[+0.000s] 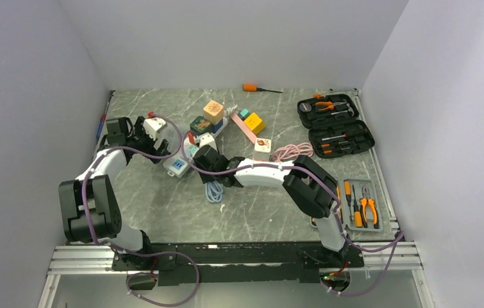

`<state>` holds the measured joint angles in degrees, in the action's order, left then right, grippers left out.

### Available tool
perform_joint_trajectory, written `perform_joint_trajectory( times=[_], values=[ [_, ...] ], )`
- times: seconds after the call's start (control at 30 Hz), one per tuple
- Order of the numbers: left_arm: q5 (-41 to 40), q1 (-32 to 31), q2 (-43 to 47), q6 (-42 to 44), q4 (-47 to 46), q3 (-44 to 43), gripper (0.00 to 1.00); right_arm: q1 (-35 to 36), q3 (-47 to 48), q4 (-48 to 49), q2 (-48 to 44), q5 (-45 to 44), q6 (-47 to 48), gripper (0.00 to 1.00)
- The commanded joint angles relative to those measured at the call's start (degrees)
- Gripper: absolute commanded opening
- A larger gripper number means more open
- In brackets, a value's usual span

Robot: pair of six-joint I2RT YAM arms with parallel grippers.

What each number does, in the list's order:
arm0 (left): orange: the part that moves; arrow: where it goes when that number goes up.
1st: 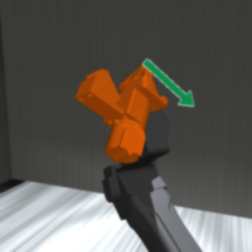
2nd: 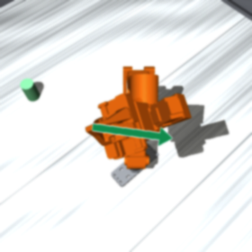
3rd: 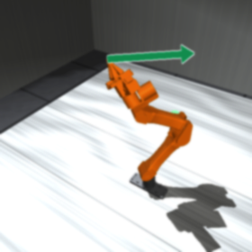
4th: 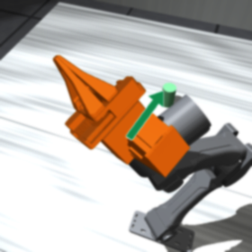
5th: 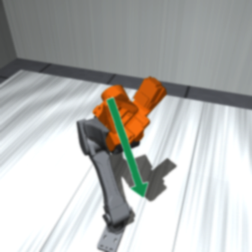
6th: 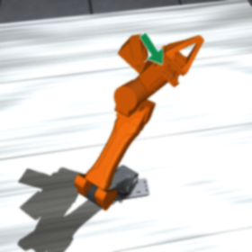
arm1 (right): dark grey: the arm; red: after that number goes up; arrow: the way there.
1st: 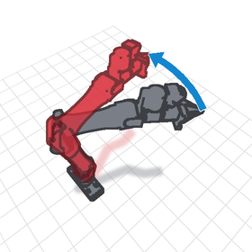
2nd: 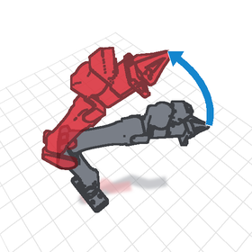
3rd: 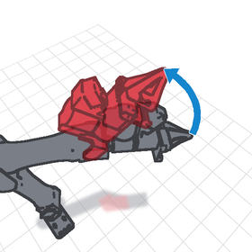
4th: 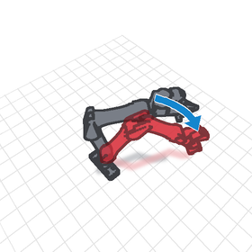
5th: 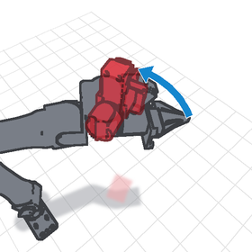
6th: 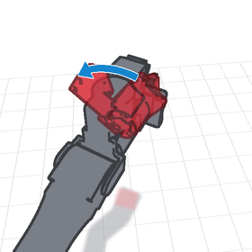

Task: Pull the plug off the socket
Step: Move the socket to the center of the board.

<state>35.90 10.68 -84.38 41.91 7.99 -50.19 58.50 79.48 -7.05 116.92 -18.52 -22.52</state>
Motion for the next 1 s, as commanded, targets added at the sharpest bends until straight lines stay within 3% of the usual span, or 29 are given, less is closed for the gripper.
perform_joint_trajectory(
  times=[0.0,0.1,0.23,0.6,0.97],
  values=[
    [6.4,-0.9,-2.0,2.3,-0.9,-2.6,0.99,-1.7,-0.2,4.9,-0.6,-0.1,-1.3,0.36],
    [4.9,-2.5,-2.5,4.4,-1.3,-2.4,0.99,-3.9,-4.1,5.4,-3.5,-0.8,-3.2,0.13],
    [3.6,-4.2,-3.1,4.0,-3.2,-2.9,0.99,-8.1,-10.2,6.4,-8.9,0.3,-4.9,0.02],
    [0.1,-9.1,-8.9,8.4,-2.8,-8.1,0.99,-9.5,-16.5,2.9,-15.0,-2.3,-4.7,0.00],
    [-1.5,-15.6,-12.4,2.7,-4.6,-10.7,0.99,-8.2,-21.6,-0.5,-18.8,-4.4,-7.0,0.00]
  ],
)
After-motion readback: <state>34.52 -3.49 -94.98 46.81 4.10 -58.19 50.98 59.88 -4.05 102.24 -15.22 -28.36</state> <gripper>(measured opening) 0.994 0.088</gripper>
